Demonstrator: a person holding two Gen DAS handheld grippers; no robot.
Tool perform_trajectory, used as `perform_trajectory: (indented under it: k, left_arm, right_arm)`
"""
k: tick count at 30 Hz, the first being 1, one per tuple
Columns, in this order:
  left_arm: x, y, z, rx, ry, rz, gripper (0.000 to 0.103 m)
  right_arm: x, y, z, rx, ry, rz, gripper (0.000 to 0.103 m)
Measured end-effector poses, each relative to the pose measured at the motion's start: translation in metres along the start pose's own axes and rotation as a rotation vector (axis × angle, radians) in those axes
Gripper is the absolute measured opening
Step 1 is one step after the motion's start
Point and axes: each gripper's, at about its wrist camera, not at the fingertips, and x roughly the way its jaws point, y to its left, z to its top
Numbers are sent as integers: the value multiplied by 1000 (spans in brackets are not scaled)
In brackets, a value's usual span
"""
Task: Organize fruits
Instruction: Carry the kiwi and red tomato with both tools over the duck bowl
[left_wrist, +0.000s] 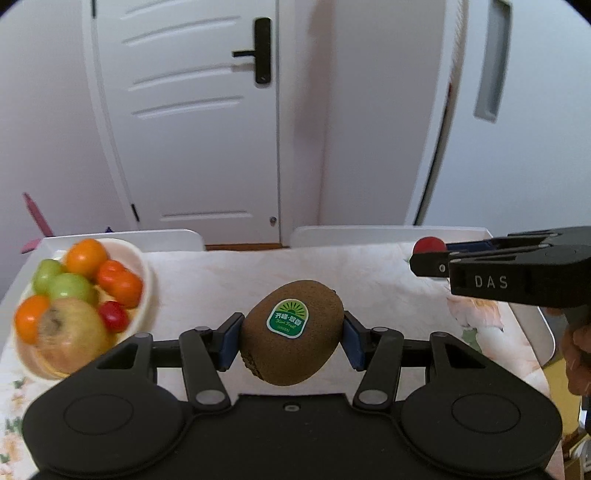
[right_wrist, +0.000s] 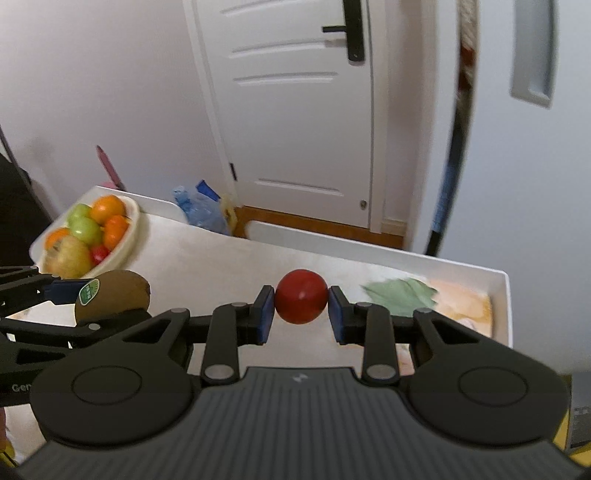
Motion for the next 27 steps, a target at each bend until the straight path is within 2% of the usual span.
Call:
perform_trajectory:
  k: [15,27]
  left_arm:
    - [-58,98,13,-85,-69,129,59]
    - [-45,186,16,-90,-61,169,59]
  right_arm:
    - [-1,98,35,-39,-31,111,46]
    - [34,179,52,-52,-21,146,46]
